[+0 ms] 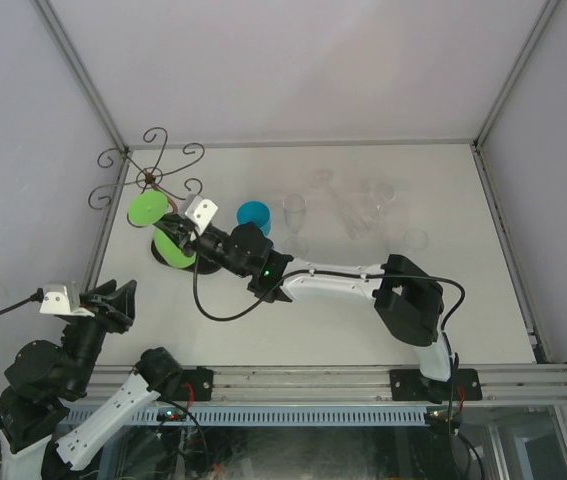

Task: Place the wine glass upside down on the wine glass rack
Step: Turn the wine glass upside down at the wine rack.

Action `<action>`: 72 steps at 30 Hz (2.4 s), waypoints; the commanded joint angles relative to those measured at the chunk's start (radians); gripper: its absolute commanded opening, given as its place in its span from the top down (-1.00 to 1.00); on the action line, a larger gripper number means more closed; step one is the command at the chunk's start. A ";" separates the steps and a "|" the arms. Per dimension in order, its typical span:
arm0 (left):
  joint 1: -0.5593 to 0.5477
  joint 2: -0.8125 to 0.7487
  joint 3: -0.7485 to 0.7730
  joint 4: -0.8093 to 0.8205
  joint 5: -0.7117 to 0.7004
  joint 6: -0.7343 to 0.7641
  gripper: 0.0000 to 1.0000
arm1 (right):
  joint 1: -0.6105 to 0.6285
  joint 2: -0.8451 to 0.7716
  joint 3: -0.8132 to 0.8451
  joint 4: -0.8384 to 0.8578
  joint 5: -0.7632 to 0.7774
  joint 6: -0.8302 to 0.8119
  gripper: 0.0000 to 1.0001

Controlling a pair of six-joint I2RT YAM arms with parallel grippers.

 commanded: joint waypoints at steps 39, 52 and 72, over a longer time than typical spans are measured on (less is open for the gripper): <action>0.005 -0.005 -0.006 0.051 0.008 0.026 0.02 | -0.029 0.199 0.267 -0.057 -0.054 0.017 1.00; 0.005 -0.006 -0.008 0.053 0.005 0.024 0.01 | -0.028 0.165 0.202 -0.013 -0.206 0.020 1.00; 0.005 -0.006 -0.010 0.053 -0.004 0.021 0.01 | -0.012 0.078 0.069 0.054 -0.042 0.015 1.00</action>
